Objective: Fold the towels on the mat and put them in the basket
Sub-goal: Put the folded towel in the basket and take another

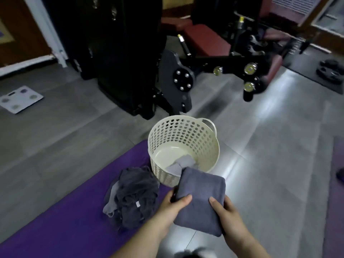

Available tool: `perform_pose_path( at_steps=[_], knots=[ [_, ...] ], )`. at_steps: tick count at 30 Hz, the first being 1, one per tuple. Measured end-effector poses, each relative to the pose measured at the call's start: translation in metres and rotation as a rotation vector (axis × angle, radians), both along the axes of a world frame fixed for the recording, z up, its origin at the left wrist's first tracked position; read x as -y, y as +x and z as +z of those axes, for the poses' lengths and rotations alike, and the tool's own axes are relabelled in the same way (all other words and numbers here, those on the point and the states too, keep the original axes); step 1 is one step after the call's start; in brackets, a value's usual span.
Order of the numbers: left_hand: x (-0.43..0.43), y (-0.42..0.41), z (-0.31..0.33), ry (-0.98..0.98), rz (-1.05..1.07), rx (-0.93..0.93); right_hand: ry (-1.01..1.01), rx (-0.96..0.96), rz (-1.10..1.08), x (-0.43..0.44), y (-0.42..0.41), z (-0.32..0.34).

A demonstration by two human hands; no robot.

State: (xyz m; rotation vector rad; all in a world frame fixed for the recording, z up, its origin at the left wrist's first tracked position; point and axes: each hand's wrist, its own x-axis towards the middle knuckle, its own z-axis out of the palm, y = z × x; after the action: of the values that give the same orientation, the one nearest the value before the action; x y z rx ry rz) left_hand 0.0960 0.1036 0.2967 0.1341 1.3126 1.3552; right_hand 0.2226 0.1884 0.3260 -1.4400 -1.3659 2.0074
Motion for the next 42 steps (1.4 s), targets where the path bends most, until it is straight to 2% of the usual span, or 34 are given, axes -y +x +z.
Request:
perform_pose_path(
  at_steps=[5, 9, 11, 13, 16, 20, 24, 27, 32, 34, 39, 42],
  knots=[
    [-0.078, -0.022, -0.038, -0.081, 0.165, -0.042, 0.054, 0.066, 0.223, -0.111, -0.050, -0.031],
    [-0.136, -0.028, -0.093, -0.221, 0.432, -0.070, 0.113, 0.179, 0.466, -0.221, -0.093, -0.076],
    [-0.159, -0.039, -0.121, -0.438, 0.587, -0.161, 0.068, 0.248, 0.578, -0.277, -0.121, -0.107],
    [-0.178, -0.057, -0.155, -0.689, 0.712, -0.250, 0.108, 0.328, 0.679, -0.320, -0.150, -0.145],
    [-0.194, -0.066, -0.208, -0.850, 0.707, -0.240, 0.212, 0.395, 0.734, -0.356, -0.199, -0.213],
    [-0.219, -0.068, -0.269, -0.906, 0.762, -0.288, 0.133, 0.443, 0.758, -0.369, -0.245, -0.331],
    [-0.228, -0.062, -0.326, -1.102, 0.969, -0.521, 0.130, 0.445, 0.789, -0.369, -0.270, -0.437],
    [-0.228, -0.060, -0.338, -1.142, 0.983, -0.690, 0.070, 0.392, 0.828, -0.364, -0.281, -0.487],
    [-0.218, -0.052, -0.352, -1.155, 1.010, -0.769, -0.007, 0.232, 0.836, -0.344, -0.298, -0.556],
    [-0.217, -0.052, -0.353, -1.149, 1.016, -0.786, 0.005, 0.232, 0.862, -0.336, -0.299, -0.581],
    [-0.218, -0.049, -0.353, -1.072, 1.024, -0.806, 0.332, 0.297, 1.034, -0.330, -0.295, -0.614],
    [-0.215, -0.046, -0.353, -1.042, 1.046, -0.788, 0.361, 0.323, 1.031, -0.334, -0.297, -0.612]
  ],
)
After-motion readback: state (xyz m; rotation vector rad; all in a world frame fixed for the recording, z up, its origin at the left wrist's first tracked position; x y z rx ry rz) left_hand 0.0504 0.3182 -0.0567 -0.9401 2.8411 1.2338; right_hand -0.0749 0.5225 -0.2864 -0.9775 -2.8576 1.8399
